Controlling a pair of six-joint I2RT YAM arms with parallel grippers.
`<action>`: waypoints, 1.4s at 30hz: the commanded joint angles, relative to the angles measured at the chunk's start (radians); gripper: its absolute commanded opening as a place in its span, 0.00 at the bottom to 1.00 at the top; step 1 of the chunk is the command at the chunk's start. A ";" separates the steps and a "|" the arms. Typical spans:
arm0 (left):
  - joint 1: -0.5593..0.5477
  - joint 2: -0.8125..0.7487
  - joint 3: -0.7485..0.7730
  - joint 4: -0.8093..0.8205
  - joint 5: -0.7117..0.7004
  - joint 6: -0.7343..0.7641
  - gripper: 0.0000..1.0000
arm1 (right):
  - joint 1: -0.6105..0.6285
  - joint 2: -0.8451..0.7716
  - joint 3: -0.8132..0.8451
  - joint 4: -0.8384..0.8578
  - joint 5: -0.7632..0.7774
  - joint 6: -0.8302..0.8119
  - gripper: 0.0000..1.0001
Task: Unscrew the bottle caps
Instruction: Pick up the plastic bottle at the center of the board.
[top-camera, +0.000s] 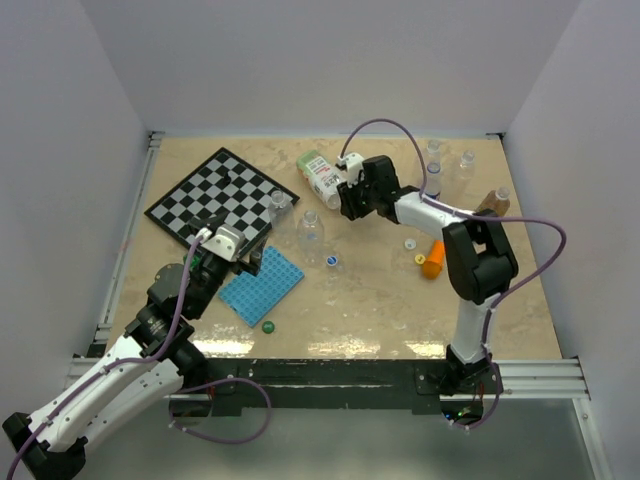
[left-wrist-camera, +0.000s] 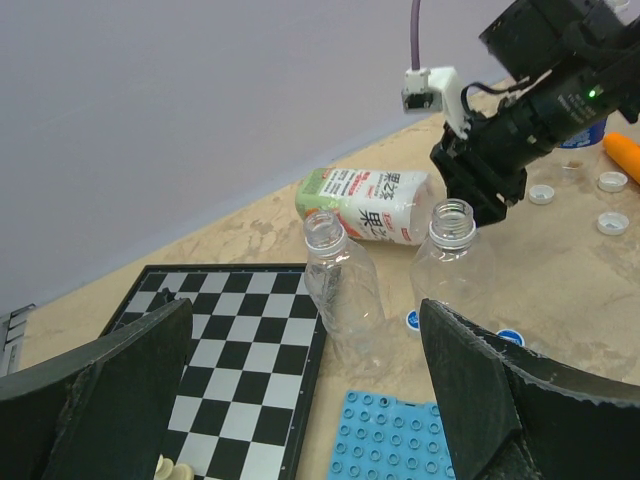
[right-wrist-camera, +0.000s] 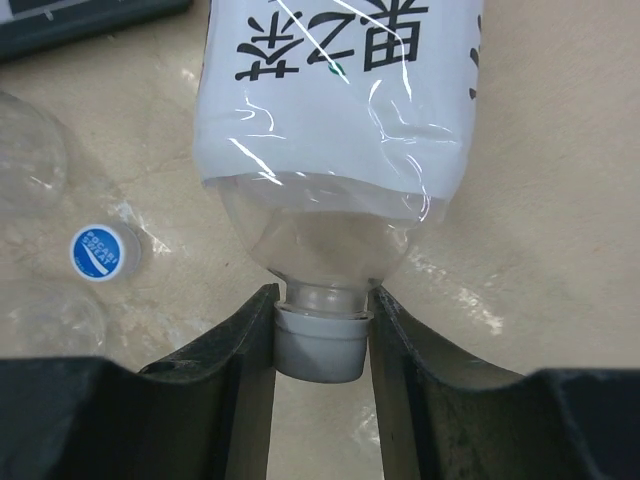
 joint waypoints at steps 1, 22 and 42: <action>0.006 -0.007 0.027 0.028 0.006 0.005 1.00 | -0.002 -0.159 0.008 0.043 0.025 -0.053 0.00; 0.005 -0.050 0.047 0.020 0.066 -0.073 1.00 | -0.010 -0.953 0.060 -0.492 -0.091 -0.553 0.00; 0.006 0.119 0.565 -0.480 0.522 -0.507 1.00 | -0.082 -1.289 -0.157 -1.000 -0.484 -1.135 0.00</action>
